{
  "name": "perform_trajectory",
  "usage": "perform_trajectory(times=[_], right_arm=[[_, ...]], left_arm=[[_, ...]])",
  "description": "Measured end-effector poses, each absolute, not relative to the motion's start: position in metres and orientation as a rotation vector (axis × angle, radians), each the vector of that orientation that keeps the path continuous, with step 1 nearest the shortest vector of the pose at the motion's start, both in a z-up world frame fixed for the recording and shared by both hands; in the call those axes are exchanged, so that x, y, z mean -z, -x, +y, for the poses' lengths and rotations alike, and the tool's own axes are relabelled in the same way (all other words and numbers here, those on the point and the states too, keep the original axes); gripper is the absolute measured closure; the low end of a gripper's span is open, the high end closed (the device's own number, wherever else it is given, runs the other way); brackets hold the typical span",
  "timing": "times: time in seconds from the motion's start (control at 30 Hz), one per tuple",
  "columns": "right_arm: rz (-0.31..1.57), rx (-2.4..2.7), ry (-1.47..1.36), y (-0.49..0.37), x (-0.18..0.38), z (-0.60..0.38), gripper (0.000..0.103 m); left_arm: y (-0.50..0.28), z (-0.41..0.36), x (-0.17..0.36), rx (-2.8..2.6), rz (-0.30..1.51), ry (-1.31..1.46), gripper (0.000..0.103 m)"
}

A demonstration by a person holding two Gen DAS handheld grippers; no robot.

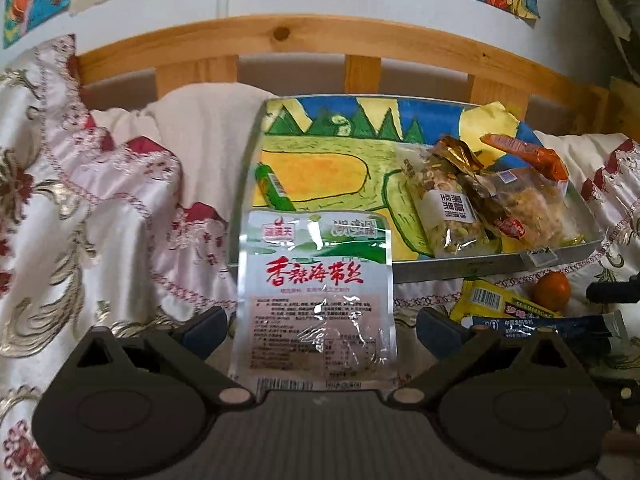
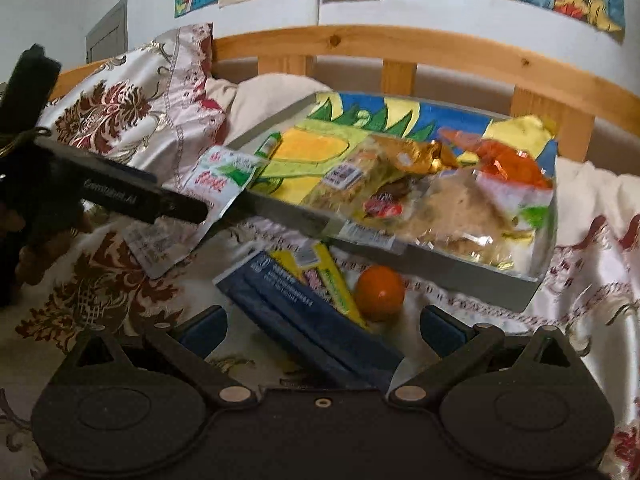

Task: Organize snacks
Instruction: 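Close left tool on white seaweed-strip bag while right tool closes on blue packet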

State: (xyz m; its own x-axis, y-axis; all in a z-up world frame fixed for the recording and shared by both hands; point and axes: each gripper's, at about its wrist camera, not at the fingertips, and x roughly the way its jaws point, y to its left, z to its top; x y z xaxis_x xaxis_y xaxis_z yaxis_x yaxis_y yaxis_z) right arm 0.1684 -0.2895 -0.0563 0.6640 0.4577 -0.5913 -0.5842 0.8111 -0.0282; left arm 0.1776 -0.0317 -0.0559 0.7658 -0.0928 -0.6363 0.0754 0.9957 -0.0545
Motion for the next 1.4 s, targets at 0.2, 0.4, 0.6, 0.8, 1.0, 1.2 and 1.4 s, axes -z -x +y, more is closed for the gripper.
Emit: perform_trajectory(times=[0.2, 0.4, 0.6, 0.8, 1.0, 1.2, 1.4], right_arm=[[0.593, -0.590, 0.233, -0.165, 0.058, -0.289, 0.001], [0.595, -0.574, 0.224, -0.167, 0.060, -0.291, 0.005], [0.601, -0.561, 0.254, -0.166, 0.062, -0.288, 0.025], [0.598, -0.562, 0.278, -0.160, 0.060, -0.286, 0.031], [0.627, -0.533, 0.331, -0.151, 0.057, -0.280, 0.033], [0.622, -0.535, 0.366, -0.135, 0.049, -0.274, 0.033], [0.621, -0.556, 0.403, -0.122, 0.041, -0.271, 0.031]], left_arm=[[-0.190, -0.030, 0.065, 0.118, 0.720, 0.027, 0.001], [-0.199, -0.019, 0.074, 0.124, 0.776, 0.067, 0.001], [-0.198, -0.014, 0.075, 0.127, 0.810, 0.101, 0.004], [-0.188, -0.020, 0.073, 0.135, 0.848, 0.074, 0.004], [-0.170, -0.024, 0.067, 0.120, 0.899, 0.091, 0.004], [-0.146, -0.028, 0.061, 0.157, 0.916, 0.123, 0.004], [-0.134, -0.033, 0.063, 0.183, 0.923, 0.070, 0.004]])
